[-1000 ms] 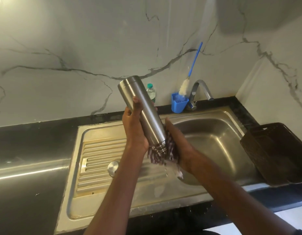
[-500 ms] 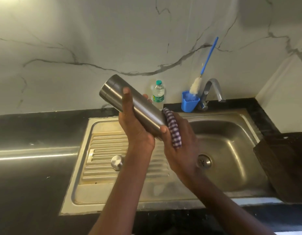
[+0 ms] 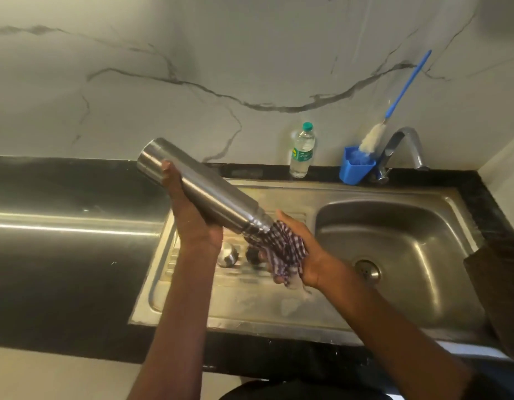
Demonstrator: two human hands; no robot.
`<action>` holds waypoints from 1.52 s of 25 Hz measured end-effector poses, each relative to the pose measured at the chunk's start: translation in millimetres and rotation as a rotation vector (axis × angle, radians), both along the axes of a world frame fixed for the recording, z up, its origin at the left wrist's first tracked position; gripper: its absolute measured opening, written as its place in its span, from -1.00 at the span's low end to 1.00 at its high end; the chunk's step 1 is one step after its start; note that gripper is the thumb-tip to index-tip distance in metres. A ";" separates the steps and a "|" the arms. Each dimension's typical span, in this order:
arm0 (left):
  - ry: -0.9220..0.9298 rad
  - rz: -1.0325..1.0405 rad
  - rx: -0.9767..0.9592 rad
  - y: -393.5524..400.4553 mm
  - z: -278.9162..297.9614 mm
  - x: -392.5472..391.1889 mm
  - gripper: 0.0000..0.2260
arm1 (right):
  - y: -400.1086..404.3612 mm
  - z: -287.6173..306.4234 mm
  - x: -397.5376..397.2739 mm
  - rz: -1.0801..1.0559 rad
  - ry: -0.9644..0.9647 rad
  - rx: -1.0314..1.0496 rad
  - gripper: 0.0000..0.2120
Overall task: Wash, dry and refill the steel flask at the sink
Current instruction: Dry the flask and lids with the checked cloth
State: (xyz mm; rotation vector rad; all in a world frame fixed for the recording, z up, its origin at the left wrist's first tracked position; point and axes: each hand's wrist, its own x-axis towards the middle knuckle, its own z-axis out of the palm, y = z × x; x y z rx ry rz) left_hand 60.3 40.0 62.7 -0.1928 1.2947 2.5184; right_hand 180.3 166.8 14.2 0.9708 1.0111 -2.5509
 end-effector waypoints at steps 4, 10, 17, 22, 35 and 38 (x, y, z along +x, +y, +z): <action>-0.310 0.095 -0.027 -63.0 -27.2 -31.3 -0.44 | -24.7 -28.2 -2.5 -0.127 -0.036 0.001 -0.35; -0.862 0.009 0.039 -109.7 -78.0 -29.7 -0.61 | -74.1 -23.1 -25.1 -0.123 -0.024 0.364 -0.46; -1.080 -0.024 0.212 -125.9 -123.0 -21.4 -0.58 | -86.4 -37.3 -26.6 -0.239 0.011 0.266 -0.56; -1.134 -0.014 0.328 -129.1 -136.9 -25.9 -0.48 | -79.0 -45.1 -17.1 -0.253 -0.025 0.281 -0.58; -1.145 0.051 0.383 -119.6 -139.5 15.2 -0.38 | -63.1 -53.3 -6.9 -0.292 -0.072 0.247 -0.77; -0.752 -0.153 -0.199 -90.2 -131.7 65.0 -0.68 | -42.6 -58.0 -5.7 -0.369 -0.068 0.310 -0.69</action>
